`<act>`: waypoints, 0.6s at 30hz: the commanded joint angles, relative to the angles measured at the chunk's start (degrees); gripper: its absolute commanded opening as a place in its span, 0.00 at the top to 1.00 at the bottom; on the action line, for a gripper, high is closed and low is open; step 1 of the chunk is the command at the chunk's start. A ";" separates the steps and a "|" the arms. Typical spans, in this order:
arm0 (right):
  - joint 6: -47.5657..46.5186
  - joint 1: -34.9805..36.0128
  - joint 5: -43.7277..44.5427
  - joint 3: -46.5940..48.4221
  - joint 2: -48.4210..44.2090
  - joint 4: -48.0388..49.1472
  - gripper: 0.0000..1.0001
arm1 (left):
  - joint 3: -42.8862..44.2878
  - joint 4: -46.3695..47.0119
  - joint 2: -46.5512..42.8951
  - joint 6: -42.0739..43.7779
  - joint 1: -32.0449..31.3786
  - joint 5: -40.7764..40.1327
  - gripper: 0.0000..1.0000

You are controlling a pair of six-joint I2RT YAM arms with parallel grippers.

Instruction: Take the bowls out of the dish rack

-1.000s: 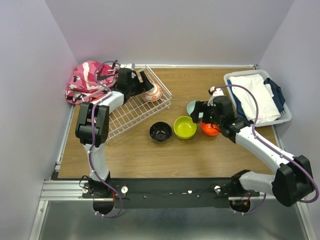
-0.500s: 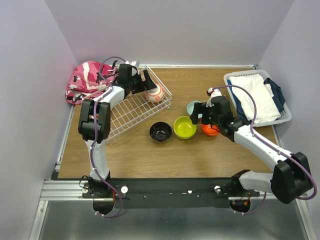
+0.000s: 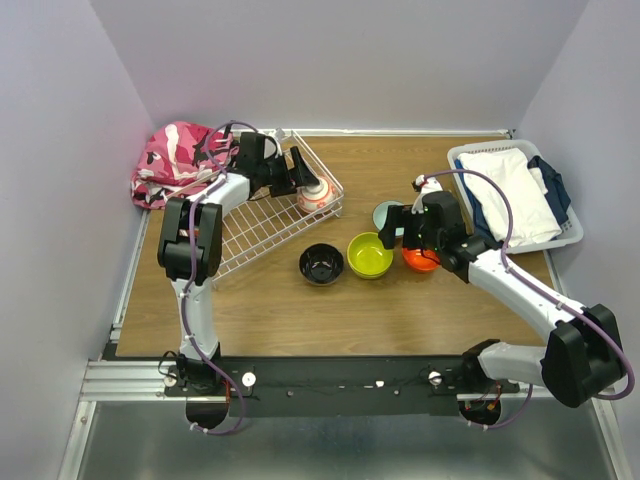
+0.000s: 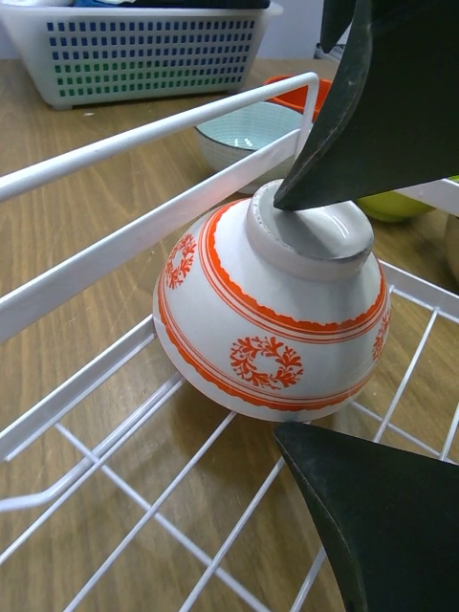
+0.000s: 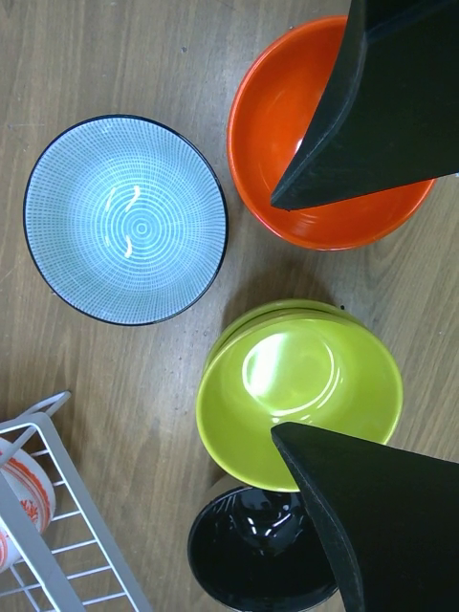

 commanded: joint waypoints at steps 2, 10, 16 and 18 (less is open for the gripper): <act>1.16 0.35 -1.28 1.68 0.01 -0.70 0.00 | -3.31 -9.77 2.01 0.63 -0.12 1.11 0.01; 1.51 0.35 -1.19 1.51 -0.16 -0.88 0.00 | -5.24 -9.86 -1.16 -1.48 -0.12 2.60 0.01; 1.51 0.35 -1.19 1.59 -0.16 -1.05 0.00 | -7.09 -9.95 -2.92 -2.01 -0.64 4.18 0.01; 1.51 0.35 -1.28 1.68 -0.25 -1.14 0.00 | -7.61 -9.95 -3.70 -2.27 -0.91 4.80 0.01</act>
